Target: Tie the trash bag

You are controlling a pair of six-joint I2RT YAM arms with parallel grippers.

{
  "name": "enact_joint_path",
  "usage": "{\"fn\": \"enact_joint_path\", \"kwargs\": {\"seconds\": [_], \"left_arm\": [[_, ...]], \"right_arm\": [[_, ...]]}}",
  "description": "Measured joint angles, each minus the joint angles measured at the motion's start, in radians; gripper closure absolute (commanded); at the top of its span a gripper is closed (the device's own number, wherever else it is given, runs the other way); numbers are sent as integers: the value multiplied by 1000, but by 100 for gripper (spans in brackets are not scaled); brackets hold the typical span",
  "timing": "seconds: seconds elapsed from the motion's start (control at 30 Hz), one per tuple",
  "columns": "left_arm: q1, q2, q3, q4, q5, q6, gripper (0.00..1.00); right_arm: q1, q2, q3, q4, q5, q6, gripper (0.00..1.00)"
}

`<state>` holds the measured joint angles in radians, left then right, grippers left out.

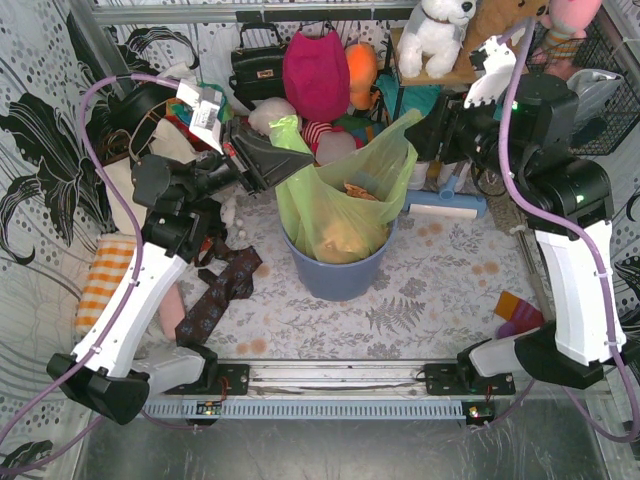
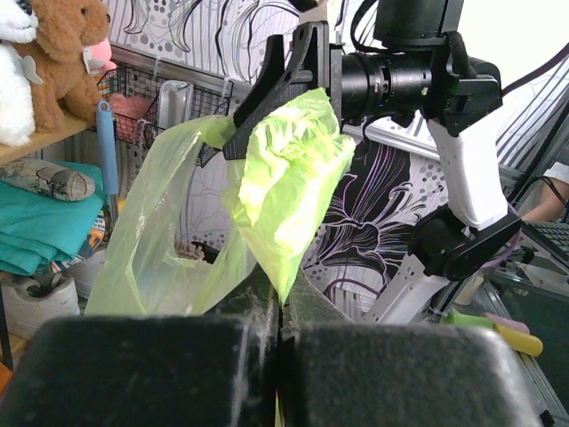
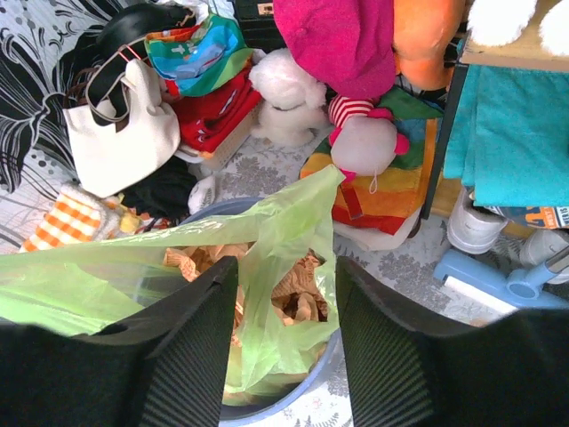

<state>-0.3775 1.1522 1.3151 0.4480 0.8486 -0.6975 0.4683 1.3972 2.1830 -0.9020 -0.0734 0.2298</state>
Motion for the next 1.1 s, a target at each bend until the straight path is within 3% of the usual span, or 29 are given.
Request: {"fn": "enact_joint_path", "kwargs": {"seconds": [0.1, 0.2, 0.6, 0.87, 1.1], "left_arm": [[0, -3, 0, -1, 0, 4, 100], [0, -5, 0, -9, -1, 11, 100], [0, -11, 19, -92, -71, 72, 100], [29, 151, 372, -249, -143, 134, 100], [48, 193, 370, -222, -130, 87, 100]], "right_arm": [[0, -9, 1, 0, -6, 16, 85], [0, -6, 1, 1, -21, 22, 100], [0, 11, 34, 56, -42, 25, 100], [0, 89, 272, 131, -42, 25, 100], [0, -18, 95, 224, -54, 47, 100]]}}
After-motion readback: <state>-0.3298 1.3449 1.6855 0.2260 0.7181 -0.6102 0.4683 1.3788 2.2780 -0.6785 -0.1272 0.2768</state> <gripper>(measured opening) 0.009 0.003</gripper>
